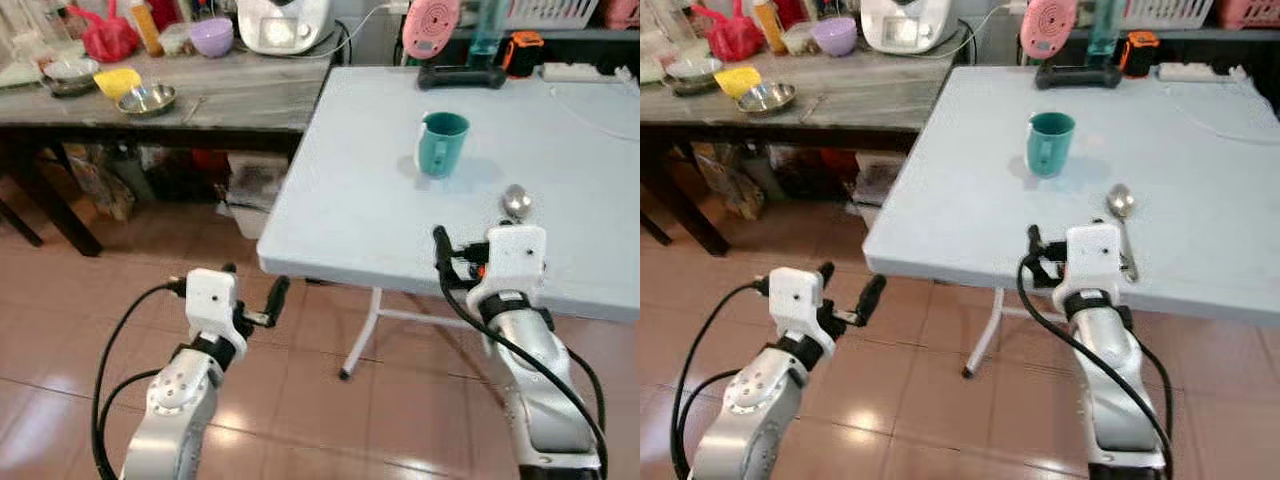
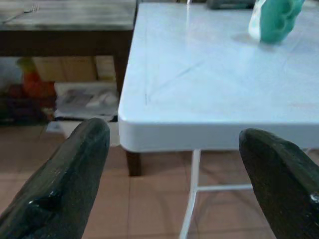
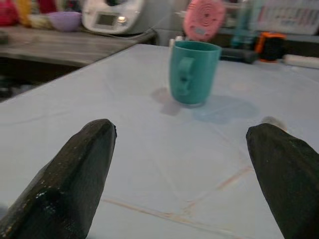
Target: Setting the table
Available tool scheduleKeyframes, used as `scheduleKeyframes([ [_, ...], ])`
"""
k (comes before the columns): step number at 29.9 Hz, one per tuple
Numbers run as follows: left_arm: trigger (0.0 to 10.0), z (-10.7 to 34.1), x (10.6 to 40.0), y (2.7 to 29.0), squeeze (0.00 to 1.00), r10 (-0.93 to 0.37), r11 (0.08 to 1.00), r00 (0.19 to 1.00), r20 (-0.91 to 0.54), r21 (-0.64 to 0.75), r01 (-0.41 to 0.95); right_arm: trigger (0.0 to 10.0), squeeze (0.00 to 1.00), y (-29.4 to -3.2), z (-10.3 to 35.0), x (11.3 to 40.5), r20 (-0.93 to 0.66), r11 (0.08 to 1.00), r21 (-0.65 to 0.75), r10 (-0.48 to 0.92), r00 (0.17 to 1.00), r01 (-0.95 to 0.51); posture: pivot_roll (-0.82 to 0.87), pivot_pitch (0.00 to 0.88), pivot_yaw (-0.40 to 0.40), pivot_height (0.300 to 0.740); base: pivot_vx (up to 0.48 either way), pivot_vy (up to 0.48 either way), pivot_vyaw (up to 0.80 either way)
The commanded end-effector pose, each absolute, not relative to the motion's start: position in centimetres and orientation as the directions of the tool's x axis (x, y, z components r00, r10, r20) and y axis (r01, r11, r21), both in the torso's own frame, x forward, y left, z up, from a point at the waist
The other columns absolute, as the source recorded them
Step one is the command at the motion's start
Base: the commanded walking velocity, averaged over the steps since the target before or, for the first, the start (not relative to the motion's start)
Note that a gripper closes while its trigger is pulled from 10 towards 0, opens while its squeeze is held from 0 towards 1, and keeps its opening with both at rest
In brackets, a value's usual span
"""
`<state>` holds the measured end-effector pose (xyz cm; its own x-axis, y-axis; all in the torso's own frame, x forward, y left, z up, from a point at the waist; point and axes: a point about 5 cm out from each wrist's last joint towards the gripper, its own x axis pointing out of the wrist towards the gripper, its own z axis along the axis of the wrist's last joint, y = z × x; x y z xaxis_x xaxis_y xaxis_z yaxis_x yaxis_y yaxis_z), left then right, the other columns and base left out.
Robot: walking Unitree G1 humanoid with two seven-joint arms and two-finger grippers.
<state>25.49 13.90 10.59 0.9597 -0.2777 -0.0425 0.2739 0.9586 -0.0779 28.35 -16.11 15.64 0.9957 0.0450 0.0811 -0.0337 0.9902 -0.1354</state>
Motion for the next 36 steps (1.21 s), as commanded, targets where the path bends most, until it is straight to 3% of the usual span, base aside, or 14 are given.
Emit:
scheduleKeyframes([
  [1, 10.0, 10.60, 25.45, 14.03, 0.00, -0.272, 0.961, 0.962, -0.042, -0.069, 0.268, 10.0, 0.00, -16.37, 16.08, 28.32, 0.099, 0.990, -0.140, 0.032, 0.995, -0.018, -0.14, 0.083, 0.120, 0.740, 0.000, -0.450, 0.00],
  [12, 10.0, 10.77, 25.55, 14.05, 0.00, -0.271, 0.960, 0.962, -0.024, -0.074, 0.269, 10.0, 0.00, -16.38, 16.02, 28.42, 0.096, 0.991, -0.136, 0.021, 0.995, -0.008, -0.14, 0.084, 0.120, 0.740, 0.000, 0.000, 0.00],
  [20, 10.0, 10.95, 25.59, 13.65, 0.00, -0.294, 0.953, 0.956, -0.006, -0.081, 0.293, 10.0, 0.00, -16.38, 15.95, 28.39, 0.091, 0.991, -0.136, 0.021, 0.996, -0.009, -0.15, 0.084, 0.121, 0.740, 0.000, 0.000, -0.45],
  [36, 10.0, 11.15, 25.54, 13.45, 0.00, -0.312, 0.946, 0.950, 0.007, -0.087, 0.311, 10.0, 0.00, -16.23, 15.81, 28.39, 0.085, 0.991, -0.132, 0.024, 0.996, -0.012, -0.14, 0.087, 0.123, 0.740, 0.307, 0.000, -0.62],
])
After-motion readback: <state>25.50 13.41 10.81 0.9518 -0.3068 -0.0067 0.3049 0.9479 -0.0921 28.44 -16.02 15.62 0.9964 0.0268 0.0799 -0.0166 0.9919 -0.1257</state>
